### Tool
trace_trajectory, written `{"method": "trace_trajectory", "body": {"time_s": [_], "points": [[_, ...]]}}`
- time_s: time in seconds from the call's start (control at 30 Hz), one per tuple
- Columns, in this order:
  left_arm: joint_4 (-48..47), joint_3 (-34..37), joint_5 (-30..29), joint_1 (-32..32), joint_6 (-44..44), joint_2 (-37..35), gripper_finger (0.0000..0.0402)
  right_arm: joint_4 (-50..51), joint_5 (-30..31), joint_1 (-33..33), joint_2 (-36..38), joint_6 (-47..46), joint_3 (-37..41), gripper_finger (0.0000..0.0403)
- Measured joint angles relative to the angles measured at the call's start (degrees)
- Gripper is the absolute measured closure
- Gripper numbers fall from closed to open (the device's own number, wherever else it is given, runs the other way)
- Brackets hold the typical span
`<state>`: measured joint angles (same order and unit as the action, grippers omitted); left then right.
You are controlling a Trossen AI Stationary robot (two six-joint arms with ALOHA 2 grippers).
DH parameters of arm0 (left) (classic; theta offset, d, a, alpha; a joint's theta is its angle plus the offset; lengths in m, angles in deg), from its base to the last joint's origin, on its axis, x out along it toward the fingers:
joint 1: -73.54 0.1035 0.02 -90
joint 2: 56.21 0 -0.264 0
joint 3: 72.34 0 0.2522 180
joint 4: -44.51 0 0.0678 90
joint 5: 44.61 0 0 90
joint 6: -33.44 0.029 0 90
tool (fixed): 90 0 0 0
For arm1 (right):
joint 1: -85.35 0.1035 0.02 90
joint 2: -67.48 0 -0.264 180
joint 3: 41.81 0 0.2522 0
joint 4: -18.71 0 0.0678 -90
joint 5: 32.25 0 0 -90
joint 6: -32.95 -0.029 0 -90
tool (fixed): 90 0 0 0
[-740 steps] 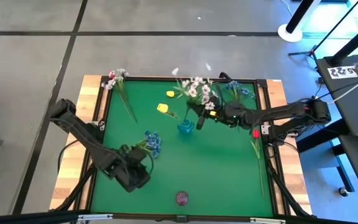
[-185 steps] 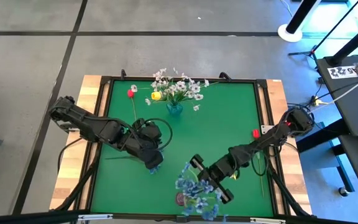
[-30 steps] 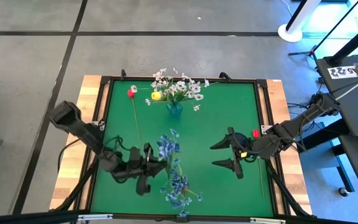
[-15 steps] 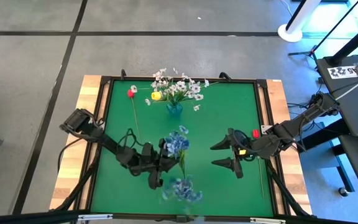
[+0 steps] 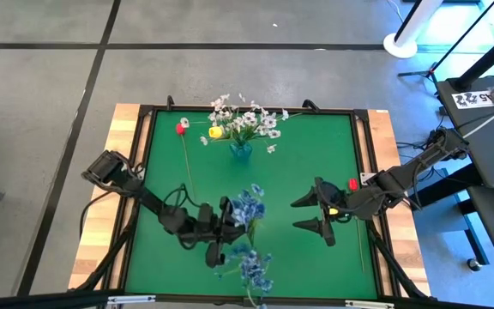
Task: Sort flowers into vase by color
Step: Put the blue flowers into the violet vase
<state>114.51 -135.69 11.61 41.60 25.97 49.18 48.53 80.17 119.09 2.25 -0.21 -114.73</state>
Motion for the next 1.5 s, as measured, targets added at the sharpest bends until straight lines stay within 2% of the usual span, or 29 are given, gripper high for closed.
{"method": "trace_trajectory", "body": {"time_s": [0.4, 0.53, 1.03, 1.37, 1.5], "points": [[-5.2, -0.1, 2.1, -0.1, 3.3, -0.1, 0.0391, 0.5, 0.0, 0.0, 0.0, -1.9, 0.0, 0.0118], [-4.6, -0.1, 6.7, -0.1, 5.7, -0.5, 0.0391, 0.5, 0.0, 0.0, 0.0, -2.7, 0.0, 0.0118], [-5.2, 0.0, 19.7, -1.8, 5.3, -1.0, 0.0394, 0.4, 0.6, 0.0, 0.0, -5.7, 0.0, 0.0118], [-9.6, 0.0, 20.1, -0.4, 10.1, -1.9, 0.0395, 0.4, 1.6, 0.0, 0.0, -7.9, 0.0, 0.0118], [-18.1, 0.0, 20.2, 0.2, 13.8, -5.9, 0.0395, 0.3, 1.5, 0.0, 0.0, -9.1, 0.0, 0.0118]]}}
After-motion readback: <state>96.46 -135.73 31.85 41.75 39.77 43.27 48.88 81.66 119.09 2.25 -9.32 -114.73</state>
